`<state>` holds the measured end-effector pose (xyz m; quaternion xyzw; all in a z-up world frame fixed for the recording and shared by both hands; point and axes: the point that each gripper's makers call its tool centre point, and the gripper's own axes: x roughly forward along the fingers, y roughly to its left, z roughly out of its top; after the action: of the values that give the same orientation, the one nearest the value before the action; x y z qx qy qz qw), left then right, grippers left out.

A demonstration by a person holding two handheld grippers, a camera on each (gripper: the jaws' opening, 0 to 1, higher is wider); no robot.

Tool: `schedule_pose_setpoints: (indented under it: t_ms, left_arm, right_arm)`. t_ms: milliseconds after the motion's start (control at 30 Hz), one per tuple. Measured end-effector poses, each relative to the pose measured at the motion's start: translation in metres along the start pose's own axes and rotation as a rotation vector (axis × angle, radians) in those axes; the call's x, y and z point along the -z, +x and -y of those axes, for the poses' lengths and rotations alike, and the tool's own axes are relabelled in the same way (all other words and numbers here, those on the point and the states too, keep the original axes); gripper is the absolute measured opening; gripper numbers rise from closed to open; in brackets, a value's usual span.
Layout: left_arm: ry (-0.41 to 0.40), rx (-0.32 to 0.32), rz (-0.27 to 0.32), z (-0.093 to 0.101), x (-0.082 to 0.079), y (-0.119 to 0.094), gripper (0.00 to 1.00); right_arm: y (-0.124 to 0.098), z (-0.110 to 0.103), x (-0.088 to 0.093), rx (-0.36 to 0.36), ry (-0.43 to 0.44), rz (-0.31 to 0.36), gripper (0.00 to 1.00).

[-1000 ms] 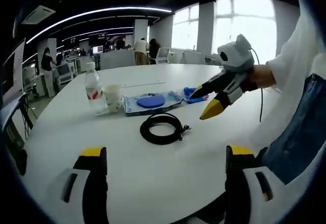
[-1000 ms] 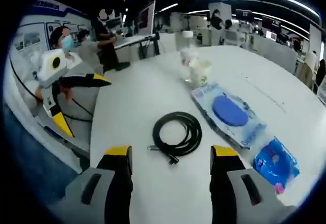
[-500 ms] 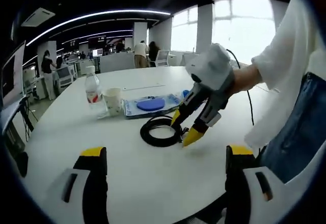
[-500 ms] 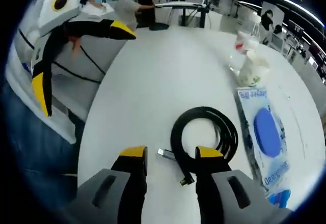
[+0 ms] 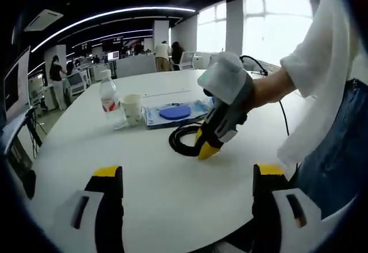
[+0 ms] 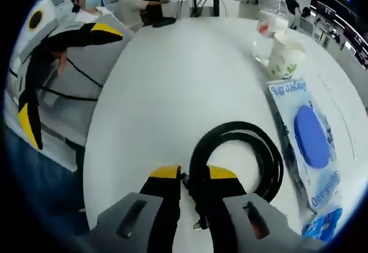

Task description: Arrange the tabletop items into an orderly group along one side of the table until the central work area is clear of visible clutter.

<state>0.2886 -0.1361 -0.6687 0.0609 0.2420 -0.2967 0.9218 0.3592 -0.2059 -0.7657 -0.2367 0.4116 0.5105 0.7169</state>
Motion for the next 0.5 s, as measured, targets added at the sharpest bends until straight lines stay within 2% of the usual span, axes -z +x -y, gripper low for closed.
schedule_pose_setpoints:
  t_ms: [33, 67, 200, 300, 367, 500]
  left_arm:
    - [-0.001, -0.001, -0.002, 0.000, 0.000, 0.000, 0.96]
    - [-0.002, -0.004, -0.003, -0.001, 0.000, 0.000, 0.95]
    - [-0.004, -0.010, -0.006, -0.002, 0.000, 0.000, 0.94]
    - [0.000, -0.008, -0.012, -0.002, 0.002, 0.000, 0.93]
    - [0.001, -0.007, -0.013, -0.002, 0.002, 0.001, 0.93]
    - [-0.003, -0.004, -0.012, -0.002, 0.002, 0.001, 0.92]
  right_arm:
    - [-0.001, 0.005, 0.003, 0.037, 0.015, -0.018, 0.09]
    - [-0.001, 0.004, 0.003, 0.033, 0.018, -0.014, 0.08]
    - [-0.010, 0.009, -0.001, 0.073, 0.061, 0.041, 0.06]
    - [-0.026, 0.015, -0.006, 0.100, 0.085, 0.100, 0.04]
    - [-0.033, 0.018, -0.005, 0.109, 0.095, 0.109, 0.04]
    - [-0.064, 0.034, 0.002, 0.175, 0.148, 0.182, 0.03]
